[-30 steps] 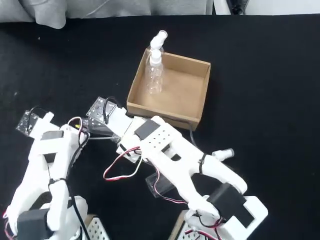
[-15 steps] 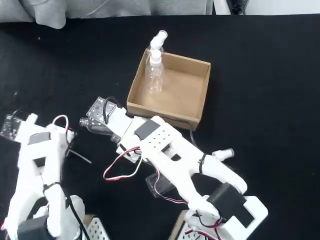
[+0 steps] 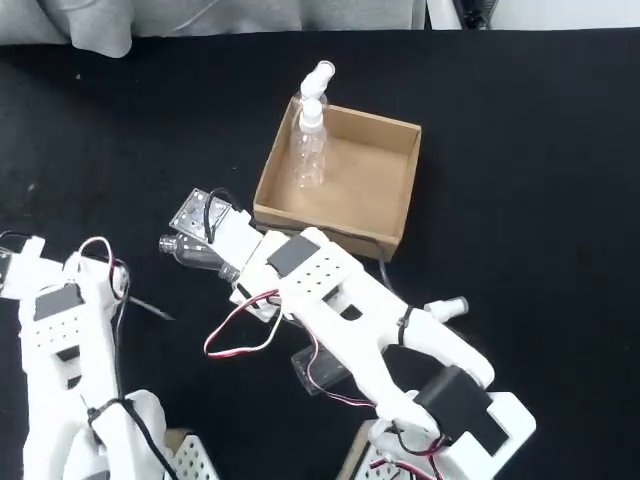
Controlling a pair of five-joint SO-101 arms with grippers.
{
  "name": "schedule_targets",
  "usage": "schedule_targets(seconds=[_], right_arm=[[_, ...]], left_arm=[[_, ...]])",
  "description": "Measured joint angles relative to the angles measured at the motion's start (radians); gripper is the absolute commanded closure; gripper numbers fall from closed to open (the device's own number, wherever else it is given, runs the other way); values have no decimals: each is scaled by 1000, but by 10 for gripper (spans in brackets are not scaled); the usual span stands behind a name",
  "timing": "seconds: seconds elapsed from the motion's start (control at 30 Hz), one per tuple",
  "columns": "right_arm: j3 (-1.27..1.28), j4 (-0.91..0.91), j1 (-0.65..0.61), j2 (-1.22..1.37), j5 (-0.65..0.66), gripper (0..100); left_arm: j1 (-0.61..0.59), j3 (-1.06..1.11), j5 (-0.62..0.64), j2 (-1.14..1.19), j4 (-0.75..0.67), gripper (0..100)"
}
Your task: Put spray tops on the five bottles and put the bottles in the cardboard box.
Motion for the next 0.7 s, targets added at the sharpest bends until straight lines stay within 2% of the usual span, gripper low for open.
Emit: schedule_targets(seconds=[0.1,0.37,0.7], right_arm=[[0,0,0,0,0,945],[0,0,0,0,0,945],[0,0,0,0,0,945]], left_arm=[[0,0,-3,-31,64,673],[-2,0,-6,-152,153,816],[-64,0,-8,-176,153,818]])
